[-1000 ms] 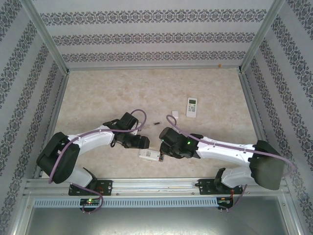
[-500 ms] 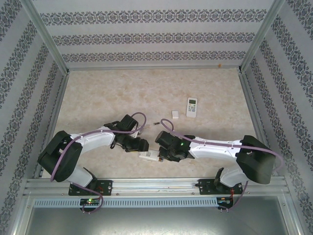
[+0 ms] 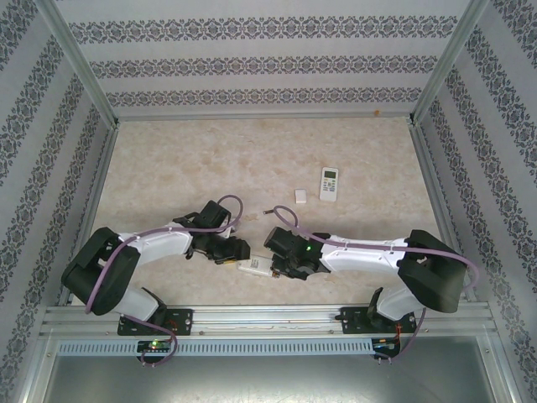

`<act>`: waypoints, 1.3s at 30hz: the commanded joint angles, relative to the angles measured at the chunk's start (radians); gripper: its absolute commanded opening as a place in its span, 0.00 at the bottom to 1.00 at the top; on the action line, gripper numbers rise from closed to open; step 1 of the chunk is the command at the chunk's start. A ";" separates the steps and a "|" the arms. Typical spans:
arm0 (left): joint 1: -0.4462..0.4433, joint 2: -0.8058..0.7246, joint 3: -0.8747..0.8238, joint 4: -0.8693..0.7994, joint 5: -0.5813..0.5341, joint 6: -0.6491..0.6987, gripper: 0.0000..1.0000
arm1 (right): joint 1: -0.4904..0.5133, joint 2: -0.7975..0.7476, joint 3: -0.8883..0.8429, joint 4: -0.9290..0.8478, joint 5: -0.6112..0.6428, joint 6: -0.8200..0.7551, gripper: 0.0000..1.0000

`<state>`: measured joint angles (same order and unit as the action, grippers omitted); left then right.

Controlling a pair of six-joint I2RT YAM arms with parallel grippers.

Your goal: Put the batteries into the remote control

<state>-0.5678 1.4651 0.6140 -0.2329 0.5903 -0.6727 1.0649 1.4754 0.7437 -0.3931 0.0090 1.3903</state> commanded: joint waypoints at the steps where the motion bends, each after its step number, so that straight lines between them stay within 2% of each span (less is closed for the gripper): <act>1: -0.034 0.014 -0.047 0.092 0.100 -0.069 0.48 | 0.016 0.024 -0.005 -0.032 -0.050 0.062 0.15; 7: -0.067 0.025 -0.077 0.150 0.105 -0.115 0.46 | 0.018 0.037 -0.049 0.012 -0.089 0.144 0.12; 14: -0.084 0.011 -0.098 0.187 0.101 -0.156 0.45 | 0.021 0.107 -0.084 0.084 -0.208 0.203 0.10; 22: -0.087 -0.035 -0.126 0.201 0.087 -0.176 0.46 | -0.065 0.127 -0.036 0.059 -0.156 0.057 0.10; 24: -0.090 -0.040 -0.126 0.185 0.068 -0.165 0.54 | -0.077 0.145 0.011 0.026 -0.117 -0.014 0.10; 27: -0.089 -0.087 -0.116 0.122 -0.007 -0.135 0.70 | -0.085 0.155 0.058 0.017 -0.130 -0.084 0.11; 31: -0.090 -0.198 -0.081 -0.022 -0.183 -0.078 0.85 | -0.075 0.079 0.091 -0.004 -0.094 -0.151 0.16; 34: -0.087 -0.260 -0.068 -0.077 -0.274 -0.065 0.88 | -0.091 0.018 0.118 -0.046 -0.070 -0.199 0.19; 39: -0.086 -0.306 -0.055 -0.115 -0.339 -0.044 0.97 | -0.152 -0.058 0.184 -0.121 -0.018 -0.349 0.22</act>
<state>-0.6472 1.1809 0.5354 -0.2703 0.3325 -0.7544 0.9428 1.4761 0.8772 -0.4664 -0.0872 1.1732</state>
